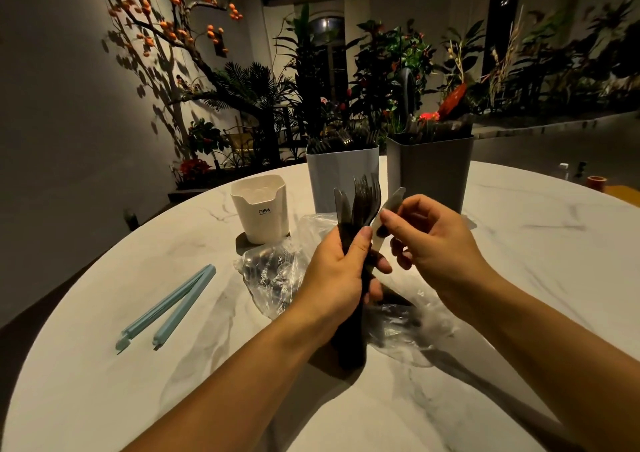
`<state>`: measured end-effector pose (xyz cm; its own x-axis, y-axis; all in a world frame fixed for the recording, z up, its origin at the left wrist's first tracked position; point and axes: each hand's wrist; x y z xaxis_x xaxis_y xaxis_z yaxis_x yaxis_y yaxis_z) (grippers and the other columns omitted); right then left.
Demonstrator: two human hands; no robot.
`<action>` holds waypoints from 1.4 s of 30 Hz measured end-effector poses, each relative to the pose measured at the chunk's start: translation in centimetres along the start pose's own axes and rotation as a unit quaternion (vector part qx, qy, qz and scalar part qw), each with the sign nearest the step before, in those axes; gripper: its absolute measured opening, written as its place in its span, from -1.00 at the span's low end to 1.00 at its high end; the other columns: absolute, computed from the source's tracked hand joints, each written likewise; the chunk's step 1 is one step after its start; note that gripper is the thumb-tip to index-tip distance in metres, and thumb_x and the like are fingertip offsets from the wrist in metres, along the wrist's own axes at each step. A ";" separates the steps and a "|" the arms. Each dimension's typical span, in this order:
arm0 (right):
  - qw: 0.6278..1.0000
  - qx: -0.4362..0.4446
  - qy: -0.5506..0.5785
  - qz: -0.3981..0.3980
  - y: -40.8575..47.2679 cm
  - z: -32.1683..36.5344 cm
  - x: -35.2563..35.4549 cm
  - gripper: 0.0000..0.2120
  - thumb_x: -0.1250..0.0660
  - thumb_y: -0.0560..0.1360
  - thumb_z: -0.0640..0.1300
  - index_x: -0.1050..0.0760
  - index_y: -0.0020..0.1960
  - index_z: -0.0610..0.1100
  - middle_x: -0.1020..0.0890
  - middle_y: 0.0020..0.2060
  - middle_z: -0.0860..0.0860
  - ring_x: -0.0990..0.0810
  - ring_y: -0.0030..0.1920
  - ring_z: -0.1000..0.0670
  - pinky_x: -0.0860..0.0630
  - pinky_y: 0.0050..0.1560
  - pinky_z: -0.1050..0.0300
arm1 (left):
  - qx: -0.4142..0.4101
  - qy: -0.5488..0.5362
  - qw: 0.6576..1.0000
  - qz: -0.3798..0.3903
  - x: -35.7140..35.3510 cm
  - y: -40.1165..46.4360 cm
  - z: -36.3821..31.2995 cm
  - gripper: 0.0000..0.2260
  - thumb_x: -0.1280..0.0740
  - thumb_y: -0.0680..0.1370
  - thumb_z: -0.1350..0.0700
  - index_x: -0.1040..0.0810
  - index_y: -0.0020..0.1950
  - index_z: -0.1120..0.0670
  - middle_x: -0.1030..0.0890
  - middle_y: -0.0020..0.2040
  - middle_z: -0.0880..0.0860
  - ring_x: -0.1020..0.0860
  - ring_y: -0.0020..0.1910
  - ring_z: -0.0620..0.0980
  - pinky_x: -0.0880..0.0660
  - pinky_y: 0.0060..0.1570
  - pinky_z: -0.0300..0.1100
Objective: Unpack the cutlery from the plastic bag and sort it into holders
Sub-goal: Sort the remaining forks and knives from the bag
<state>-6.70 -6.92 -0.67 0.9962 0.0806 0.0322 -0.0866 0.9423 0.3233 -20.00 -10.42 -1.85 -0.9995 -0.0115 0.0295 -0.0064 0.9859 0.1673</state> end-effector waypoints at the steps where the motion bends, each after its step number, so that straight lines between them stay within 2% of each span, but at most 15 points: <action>1: 1.000 0.000 0.006 0.007 -0.1 0.0 0.0 -0.89 -0.36 0.54 -0.12 -0.55 0.00 -0.16 -0.66 -0.23 -0.09 -0.58 -0.37 0.05 -0.52 -0.38 0.24 | 0.005 0.008 1.000 -0.002 -0.1 0.1 0.0 -0.78 -0.13 0.70 -0.05 -0.49 0.20 0.01 -0.57 -0.25 0.06 -0.47 -0.44 -0.07 -0.45 -0.44 -0.25; 5: 1.000 0.006 0.013 -0.010 0.0 0.2 -0.2 -0.95 -0.31 0.58 -0.14 -0.53 -0.01 -0.11 -0.66 -0.21 -0.09 -0.57 -0.36 0.05 -0.53 -0.37 0.26 | 0.037 0.026 0.998 -0.038 -0.4 0.3 0.2 -0.65 -0.06 0.71 -0.11 -0.46 0.06 0.13 -0.57 -0.23 0.09 -0.52 -0.37 -0.06 -0.46 -0.40 -0.25; 8: 1.000 0.007 0.017 -0.011 0.1 0.5 0.1 -0.94 -0.27 0.60 -0.13 -0.51 -0.01 -0.07 -0.64 -0.22 -0.04 -0.60 -0.32 0.09 -0.55 -0.36 0.29 | 0.041 0.040 0.995 -0.077 -0.3 0.6 0.4 -0.64 -0.06 0.72 -0.07 -0.46 0.15 0.19 -0.61 -0.15 0.10 -0.62 -0.24 -0.06 -0.56 -0.28 -0.30; 10: 1.000 0.001 0.007 0.013 0.0 0.5 0.1 -0.92 -0.26 0.61 -0.12 -0.52 -0.01 -0.07 -0.64 -0.22 -0.01 -0.62 -0.28 0.09 -0.55 -0.35 0.30 | 0.028 0.012 0.994 -0.101 -0.4 0.6 0.4 -0.67 -0.06 0.72 -0.03 -0.43 0.12 0.21 -0.56 -0.16 0.12 -0.60 -0.27 -0.04 -0.59 -0.25 -0.23; 13: 1.000 -0.016 -0.008 0.026 -0.2 0.6 -0.4 -0.87 -0.19 0.64 -0.10 -0.49 0.00 -0.09 -0.62 -0.20 -0.03 -0.63 -0.22 0.04 -0.58 -0.30 0.25 | 0.014 0.011 0.990 -0.143 -0.1 0.7 0.1 -0.71 -0.06 0.72 -0.03 -0.40 0.06 0.16 -0.50 -0.23 0.10 -0.50 -0.37 -0.04 -0.51 -0.35 -0.17; 17: 0.997 -0.041 0.048 0.032 -0.3 1.2 -0.9 -0.86 -0.11 0.68 -0.08 -0.38 0.07 -0.12 -0.55 -0.24 -0.10 -0.53 -0.40 0.04 -0.50 -0.40 0.23 | -0.055 0.145 0.977 -0.146 -0.2 0.4 0.1 -0.84 -0.09 0.71 -0.04 -0.40 0.04 -0.04 -0.48 -0.29 0.01 -0.45 -0.35 -0.01 -0.44 -0.31 -0.03; 20: 0.998 -0.043 0.030 0.024 -0.4 1.4 -1.5 -0.75 -0.30 0.58 0.06 -0.39 0.13 -0.08 -0.49 -0.28 -0.03 -0.47 -0.43 0.13 -0.40 -0.45 0.32 | -0.064 0.238 0.965 -0.094 -1.1 -0.5 -0.4 -0.95 -0.13 0.70 0.06 -0.35 0.15 -0.03 -0.52 -0.21 -0.02 -0.49 -0.30 -0.07 -0.43 -0.33 -0.19; 23: 0.999 -0.049 0.006 -0.002 -0.1 1.3 -2.0 -0.52 -0.47 0.40 0.14 -0.39 0.17 -0.05 -0.50 -0.33 0.01 -0.50 -0.45 0.18 -0.41 -0.46 0.40 | -0.049 0.375 0.924 -0.055 -1.7 -1.3 -0.9 -0.64 -0.25 0.64 0.21 -0.19 0.35 0.00 -0.49 -0.03 -0.07 -0.53 -0.09 -0.07 -0.53 -0.08 -0.21; 27: 0.996 -0.074 -0.017 -0.043 0.1 0.7 -1.9 -0.47 -0.51 0.38 0.14 -0.41 0.17 -0.13 -0.45 -0.33 0.02 -0.45 -0.37 0.09 -0.37 -0.52 0.37 | -0.048 0.476 0.876 -0.058 -2.1 -1.7 -0.9 -0.44 -0.34 0.59 0.18 -0.04 0.41 -0.02 -0.46 -0.03 -0.03 -0.57 -0.02 0.05 -0.59 0.06 -0.04; 31: 0.993 -0.108 -0.022 -0.042 0.2 0.6 -1.6 -0.50 -0.51 0.38 0.15 -0.46 0.12 -0.14 -0.51 -0.27 0.01 -0.51 -0.28 0.04 -0.45 -0.48 0.28 | -0.066 0.497 0.860 -0.091 -2.6 -1.8 -1.1 -0.50 -0.26 0.64 0.12 0.00 0.42 -0.01 -0.52 0.09 0.04 -0.58 0.00 0.05 -0.55 0.02 -0.11; 34: 0.991 -0.131 0.020 0.011 0.2 0.7 -1.2 -0.63 -0.50 0.41 0.09 -0.57 0.05 -0.15 -0.56 -0.39 0.05 -0.51 -0.31 0.02 -0.47 -0.39 0.19 | -0.113 0.479 0.862 -0.119 -2.5 -1.8 -0.8 -0.60 -0.21 0.67 0.08 -0.05 0.40 -0.01 -0.53 0.07 -0.01 -0.55 -0.07 -0.03 -0.56 -0.02 -0.15; 36: 0.992 -0.119 0.036 0.029 0.2 0.7 -0.8 -0.77 -0.48 0.44 0.02 -0.61 -0.02 -0.12 -0.65 -0.36 -0.01 -0.62 -0.22 -0.07 -0.62 -0.21 0.08 | -0.114 0.415 0.897 -0.101 -2.3 -1.7 -0.3 -0.67 -0.24 0.66 0.05 -0.18 0.35 -0.03 -0.53 -0.01 -0.09 -0.54 -0.12 -0.11 -0.58 -0.10 -0.19; 38: 0.992 -0.113 0.045 0.041 0.2 0.8 -0.3 -0.78 -0.47 0.41 0.01 -0.60 -0.05 -0.10 -0.71 -0.24 -0.05 -0.70 -0.09 -0.07 -0.64 -0.03 -0.01 | -0.051 0.309 0.949 -0.040 -1.9 -1.0 -0.4 -0.79 -0.29 0.63 0.06 -0.38 0.24 -0.02 -0.55 -0.11 -0.08 -0.55 -0.18 -0.11 -0.53 -0.19 -0.20; 40: 0.990 -0.115 0.051 0.062 0.3 1.0 0.3 -0.69 -0.46 0.33 0.05 -0.61 -0.03 -0.13 -0.72 -0.19 -0.08 -0.71 -0.09 -0.07 -0.63 -0.04 0.04 | 0.019 0.183 0.982 0.040 -0.9 -0.5 -0.9 -0.96 -0.31 0.62 0.14 -0.52 0.07 0.03 -0.55 -0.28 -0.05 -0.52 -0.32 -0.10 -0.47 -0.29 -0.22; 42: 0.987 -0.117 0.061 0.087 0.3 1.4 0.7 -0.61 -0.45 0.31 0.07 -0.62 -0.02 -0.20 -0.69 -0.26 -0.09 -0.68 -0.21 -0.07 -0.60 -0.21 0.14 | 0.076 0.065 0.988 0.120 0.1 -0.5 -1.4 -0.90 -0.30 0.64 0.12 -0.55 -0.02 0.11 -0.49 -0.39 -0.03 -0.45 -0.44 -0.12 -0.41 -0.41 -0.29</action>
<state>-6.08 -7.06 0.73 0.9607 0.2732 -0.0498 -0.2678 0.9589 0.0941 -20.05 -11.18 -0.57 -0.9603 0.2142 0.1786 0.2159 0.9764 -0.0105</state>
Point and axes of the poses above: each hand's wrist, its own y-axis towards the middle knuckle, its own x-axis out of the back of the hand, z = x × y
